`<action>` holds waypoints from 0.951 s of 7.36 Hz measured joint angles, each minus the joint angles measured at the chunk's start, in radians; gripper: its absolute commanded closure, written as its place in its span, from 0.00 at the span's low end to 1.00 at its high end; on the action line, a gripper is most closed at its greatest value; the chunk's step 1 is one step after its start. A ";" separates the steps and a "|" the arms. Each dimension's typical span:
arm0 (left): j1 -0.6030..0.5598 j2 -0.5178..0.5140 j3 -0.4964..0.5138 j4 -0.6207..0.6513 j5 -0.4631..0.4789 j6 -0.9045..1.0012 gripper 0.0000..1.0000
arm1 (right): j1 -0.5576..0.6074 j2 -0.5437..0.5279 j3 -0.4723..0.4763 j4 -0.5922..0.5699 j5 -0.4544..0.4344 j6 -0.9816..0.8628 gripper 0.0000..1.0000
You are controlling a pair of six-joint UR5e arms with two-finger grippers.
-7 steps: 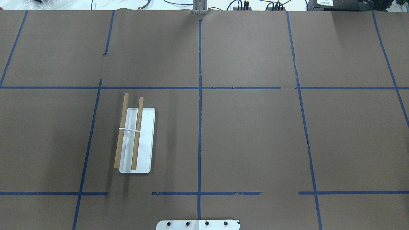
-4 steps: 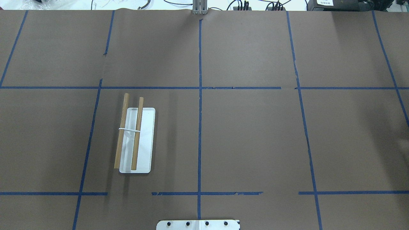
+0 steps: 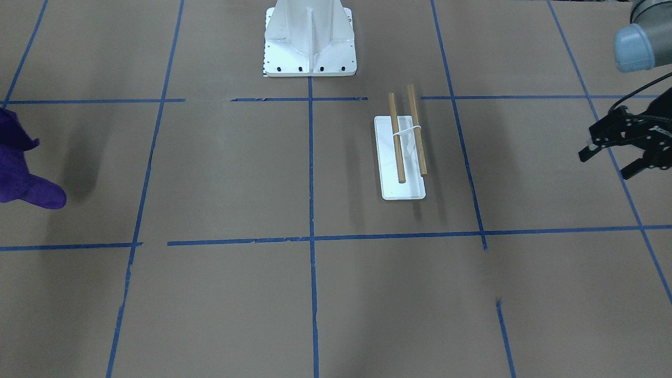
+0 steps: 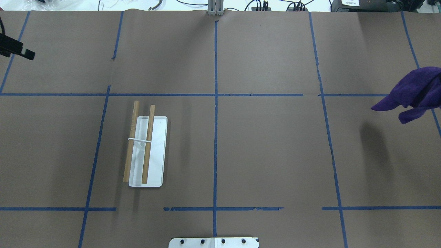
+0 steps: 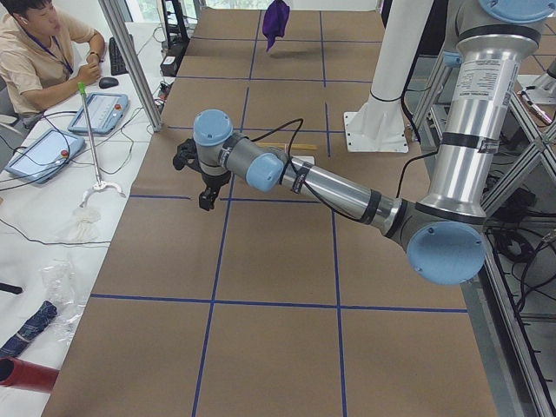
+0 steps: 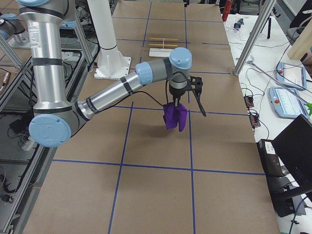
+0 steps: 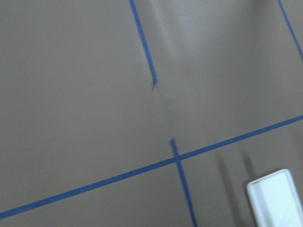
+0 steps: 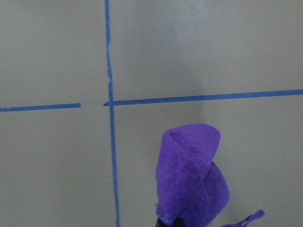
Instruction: Hang towel on rack
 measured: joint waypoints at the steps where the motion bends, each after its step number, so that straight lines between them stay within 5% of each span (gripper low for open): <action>1: 0.070 -0.061 0.007 -0.044 -0.002 -0.189 0.07 | -0.102 0.118 0.000 0.001 -0.003 0.187 1.00; 3: 0.199 -0.191 0.016 -0.073 -0.003 -0.547 0.13 | -0.293 0.323 -0.010 0.002 -0.057 0.483 1.00; 7: 0.354 -0.369 0.092 -0.257 0.004 -1.214 0.13 | -0.506 0.514 -0.053 0.091 -0.195 0.630 1.00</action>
